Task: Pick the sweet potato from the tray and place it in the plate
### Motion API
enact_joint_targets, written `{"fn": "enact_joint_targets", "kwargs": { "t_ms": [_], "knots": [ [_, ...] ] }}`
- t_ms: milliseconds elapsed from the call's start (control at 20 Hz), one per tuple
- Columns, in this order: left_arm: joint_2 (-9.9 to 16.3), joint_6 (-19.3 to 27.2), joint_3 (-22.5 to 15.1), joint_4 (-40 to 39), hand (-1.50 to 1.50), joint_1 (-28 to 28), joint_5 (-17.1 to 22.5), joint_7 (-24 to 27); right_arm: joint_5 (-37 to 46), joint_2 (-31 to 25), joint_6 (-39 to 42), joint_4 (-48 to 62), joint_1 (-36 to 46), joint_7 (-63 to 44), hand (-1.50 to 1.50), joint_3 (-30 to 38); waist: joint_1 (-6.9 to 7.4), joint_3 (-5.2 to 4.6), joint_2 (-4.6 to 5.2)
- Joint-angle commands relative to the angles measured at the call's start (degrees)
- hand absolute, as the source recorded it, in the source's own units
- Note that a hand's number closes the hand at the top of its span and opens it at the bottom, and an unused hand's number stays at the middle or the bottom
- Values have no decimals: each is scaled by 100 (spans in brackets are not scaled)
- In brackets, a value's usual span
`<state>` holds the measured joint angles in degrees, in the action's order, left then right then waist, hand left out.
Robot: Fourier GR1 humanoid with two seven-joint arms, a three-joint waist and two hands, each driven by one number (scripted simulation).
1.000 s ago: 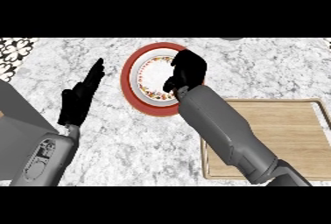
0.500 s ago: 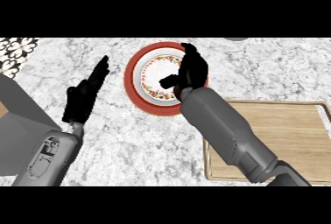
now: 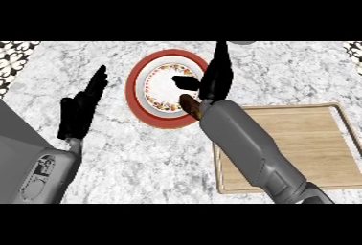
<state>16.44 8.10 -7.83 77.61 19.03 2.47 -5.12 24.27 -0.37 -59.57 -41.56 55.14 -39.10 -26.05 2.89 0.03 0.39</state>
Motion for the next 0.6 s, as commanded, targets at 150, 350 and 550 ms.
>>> {"fn": "enact_joint_targets", "kwargs": {
  "t_ms": [150,350,550],
  "knots": [
    [102,46,167,118,0,-460,-51,22,343,35,-1067,-1062,-1012,-69,-150,34,-365,-5,-86],
    [206,-56,318,426,0,-450,31,-224,570,-590,-397,-2556,-2093,-270,-150,-22,-424,-5,-103],
    [-135,101,190,184,0,-275,-289,-83,532,-933,25,-3453,-3053,12,-150,17,-356,-4,-54]
  ]
}}
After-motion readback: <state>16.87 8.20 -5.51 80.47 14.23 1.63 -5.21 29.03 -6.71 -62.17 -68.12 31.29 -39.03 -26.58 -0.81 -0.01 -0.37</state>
